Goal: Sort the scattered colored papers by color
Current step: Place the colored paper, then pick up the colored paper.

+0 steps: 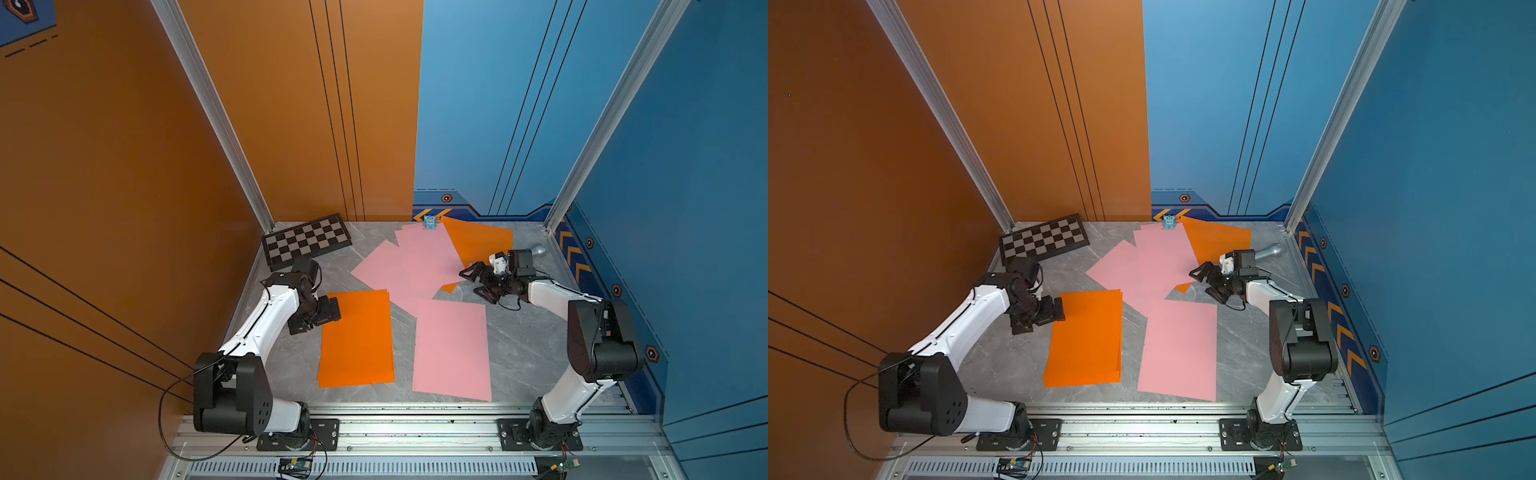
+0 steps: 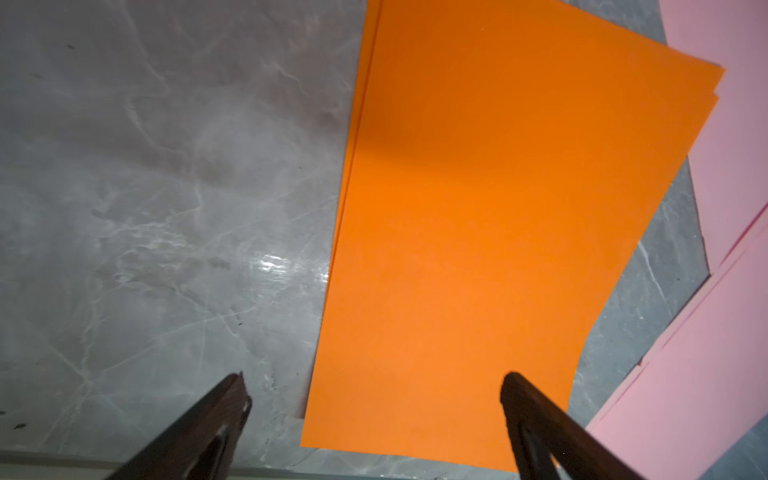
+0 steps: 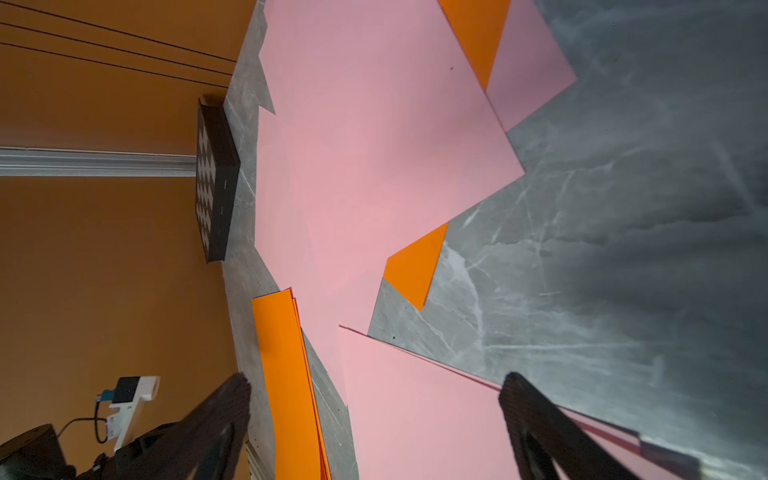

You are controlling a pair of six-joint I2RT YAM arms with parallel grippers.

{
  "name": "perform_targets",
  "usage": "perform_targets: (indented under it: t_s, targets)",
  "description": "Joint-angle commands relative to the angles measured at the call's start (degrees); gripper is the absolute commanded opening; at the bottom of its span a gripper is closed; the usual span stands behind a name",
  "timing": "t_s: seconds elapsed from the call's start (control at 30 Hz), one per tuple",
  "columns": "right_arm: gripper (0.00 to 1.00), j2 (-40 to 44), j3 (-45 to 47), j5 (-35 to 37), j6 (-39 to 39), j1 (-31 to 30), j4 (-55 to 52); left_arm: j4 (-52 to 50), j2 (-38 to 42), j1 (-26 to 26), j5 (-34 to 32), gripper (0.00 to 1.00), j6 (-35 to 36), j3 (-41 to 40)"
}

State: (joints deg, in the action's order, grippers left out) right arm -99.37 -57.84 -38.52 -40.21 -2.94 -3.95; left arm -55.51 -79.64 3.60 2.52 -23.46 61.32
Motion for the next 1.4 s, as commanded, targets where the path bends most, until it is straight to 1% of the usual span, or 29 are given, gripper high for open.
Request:
perform_targets:
  t_s: [0.0,0.1,0.23,0.3,0.4,0.53,0.6,0.7,0.8,0.83,1.03,1.2,1.37]
  targets:
    - [0.96,-1.31,-4.33,4.51,4.47,-0.55,-6.21,0.43,1.15,0.8,-6.34,0.98,-2.11,3.25]
    - [0.96,-3.79,-8.43,6.59,6.9,-0.65,-9.87,4.89,0.67,1.91,-2.77,0.98,-3.87,5.14]
    - [0.97,-8.43,-14.52,8.17,9.53,-1.3,-12.29,14.72,-2.95,3.91,5.77,0.98,-6.53,7.78]
    - [0.97,-10.78,-17.9,9.36,10.76,-1.84,-13.53,18.39,-6.65,5.47,8.28,0.98,-7.19,10.55]
    - [0.98,-14.4,-23.5,9.79,12.28,-2.49,-15.39,21.62,-14.38,8.41,11.91,0.98,-7.45,17.3]
    - [1.0,-19.07,-30.58,10.6,14.5,-3.02,-17.28,29.06,-25.84,10.87,21.22,0.98,-11.57,25.34]
    - [1.0,-22.28,-33.92,10.9,15.48,-3.1,-18.23,30.98,-31.2,11.99,23.26,0.98,-13.34,29.66]
    - [1.0,-26.34,-39.38,9.45,15.57,-2.88,-19.87,31.78,-39.06,13.01,24.54,0.98,-16.32,37.49]
    - [1.0,-30.24,-44.62,9.45,16.11,-2.82,-22.55,31.79,-45.99,13.31,25.88,0.98,-19.45,44.92]
    - [1.0,-31.51,-47.63,9.27,16.21,-2.79,-23.25,31.69,-48.27,13.41,26.32,0.98,-20.21,47.4]
    - [1.0,-38.06,-56.72,9.29,16.91,-3.12,-25.5,32.74,-58.1,14.19,27.83,0.98,-24.65,57.82]
    - [1.0,-42.69,-62.77,8.86,16.61,-2.99,-26.91,32.74,-63.0,15.23,27.82,0.98,-26.7,62.47]
    - [1.0,-44.71,-64.55,8.68,16.03,-3.0,-27.93,32.74,-65.94,15.67,27.87,0.98,-28.54,64.1]
